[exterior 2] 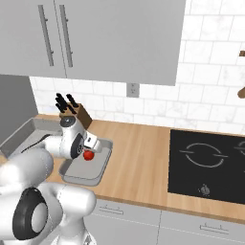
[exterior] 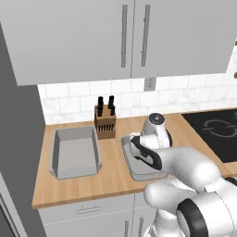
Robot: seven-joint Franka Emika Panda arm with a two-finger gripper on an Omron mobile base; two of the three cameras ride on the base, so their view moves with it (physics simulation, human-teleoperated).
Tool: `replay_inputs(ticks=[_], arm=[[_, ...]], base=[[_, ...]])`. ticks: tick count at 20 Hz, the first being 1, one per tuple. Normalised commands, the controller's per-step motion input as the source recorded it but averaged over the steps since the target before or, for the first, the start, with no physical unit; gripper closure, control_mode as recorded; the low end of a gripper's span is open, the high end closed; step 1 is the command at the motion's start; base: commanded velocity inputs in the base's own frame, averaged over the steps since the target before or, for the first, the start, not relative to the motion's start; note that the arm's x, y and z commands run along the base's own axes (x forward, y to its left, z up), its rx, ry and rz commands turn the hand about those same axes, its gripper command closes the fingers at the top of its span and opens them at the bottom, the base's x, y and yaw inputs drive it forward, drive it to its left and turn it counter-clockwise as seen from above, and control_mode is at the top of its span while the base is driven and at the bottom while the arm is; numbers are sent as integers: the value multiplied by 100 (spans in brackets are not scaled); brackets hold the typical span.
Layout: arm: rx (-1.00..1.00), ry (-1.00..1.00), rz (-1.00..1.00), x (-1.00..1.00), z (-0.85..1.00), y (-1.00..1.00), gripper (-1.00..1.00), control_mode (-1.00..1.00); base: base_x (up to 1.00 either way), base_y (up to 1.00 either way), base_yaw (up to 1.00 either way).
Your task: Place one tomato and one steak in each tupperware on the nearby counter, to pack two identical lunches.
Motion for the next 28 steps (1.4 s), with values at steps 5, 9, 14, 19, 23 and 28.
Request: replay_inputs(ticks=[5,9,14,19,23,28], arm=[[-1,-1,0,4,-11,0,-100,-100],[1,7,0,-77,100,8,-100,-100],[1,1,0,-100,100,0,-100,-100],[0,-6,2,-100,57,-8,-100,-100],[0,-11,5,-100,6,0,-100,-100],[0,-5,9,-40,0,0,-100,100]], base=[[0,0,0],[0,0,0],[0,0,0],[0,0,0],[0,0,0],[-54,3,36]])
